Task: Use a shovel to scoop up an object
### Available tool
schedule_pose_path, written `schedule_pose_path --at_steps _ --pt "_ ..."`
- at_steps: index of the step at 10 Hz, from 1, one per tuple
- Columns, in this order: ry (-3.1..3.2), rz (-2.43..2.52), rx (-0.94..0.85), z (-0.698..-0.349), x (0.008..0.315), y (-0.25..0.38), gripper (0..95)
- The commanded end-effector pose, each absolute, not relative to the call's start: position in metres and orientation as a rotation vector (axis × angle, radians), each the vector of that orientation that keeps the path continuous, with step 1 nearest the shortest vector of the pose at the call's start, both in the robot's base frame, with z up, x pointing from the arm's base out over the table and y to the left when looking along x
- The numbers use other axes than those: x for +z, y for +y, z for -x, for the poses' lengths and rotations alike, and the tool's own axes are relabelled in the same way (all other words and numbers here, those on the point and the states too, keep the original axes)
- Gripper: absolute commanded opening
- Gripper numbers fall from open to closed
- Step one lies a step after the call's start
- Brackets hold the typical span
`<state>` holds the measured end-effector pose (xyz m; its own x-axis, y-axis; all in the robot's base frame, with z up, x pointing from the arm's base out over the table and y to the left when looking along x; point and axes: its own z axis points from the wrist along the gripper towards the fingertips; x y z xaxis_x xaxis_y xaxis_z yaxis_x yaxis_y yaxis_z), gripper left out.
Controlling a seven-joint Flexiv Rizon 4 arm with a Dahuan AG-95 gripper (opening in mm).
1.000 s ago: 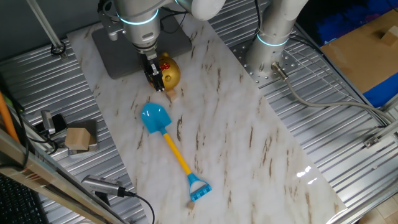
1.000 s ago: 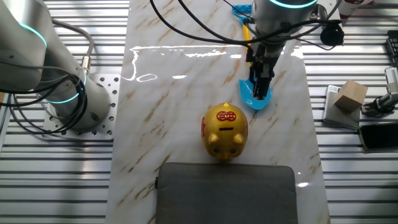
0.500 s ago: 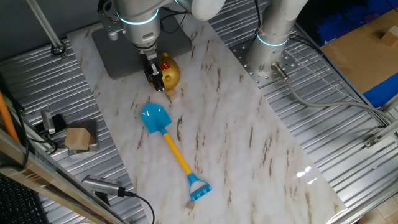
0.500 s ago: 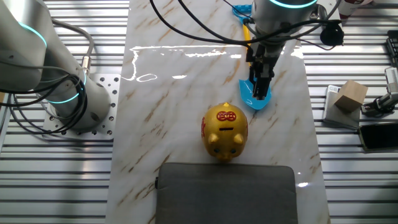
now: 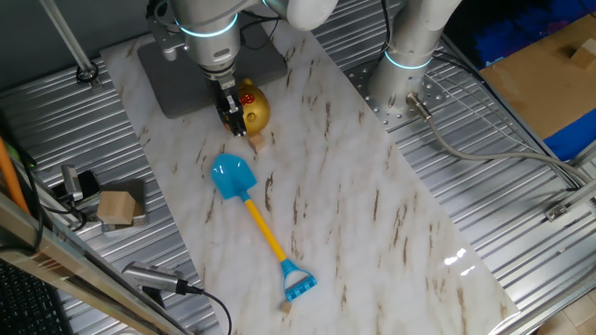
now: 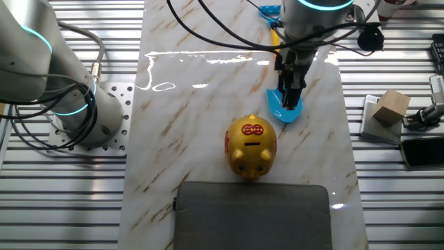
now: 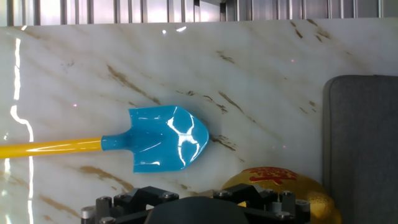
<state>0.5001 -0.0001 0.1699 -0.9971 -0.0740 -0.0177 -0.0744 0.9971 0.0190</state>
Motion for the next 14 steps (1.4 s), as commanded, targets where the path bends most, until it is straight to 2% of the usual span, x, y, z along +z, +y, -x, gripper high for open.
schedule_pose_path --at_steps 1,10,14 --pt "3.099 0.225 0.056 -0.5 0.17 0.0 0.0" --pt "3.095 0.278 0.057 -0.5 0.17 0.0 0.0" --pt "3.058 0.516 0.052 -0.501 0.1684 -0.0005 0.0"
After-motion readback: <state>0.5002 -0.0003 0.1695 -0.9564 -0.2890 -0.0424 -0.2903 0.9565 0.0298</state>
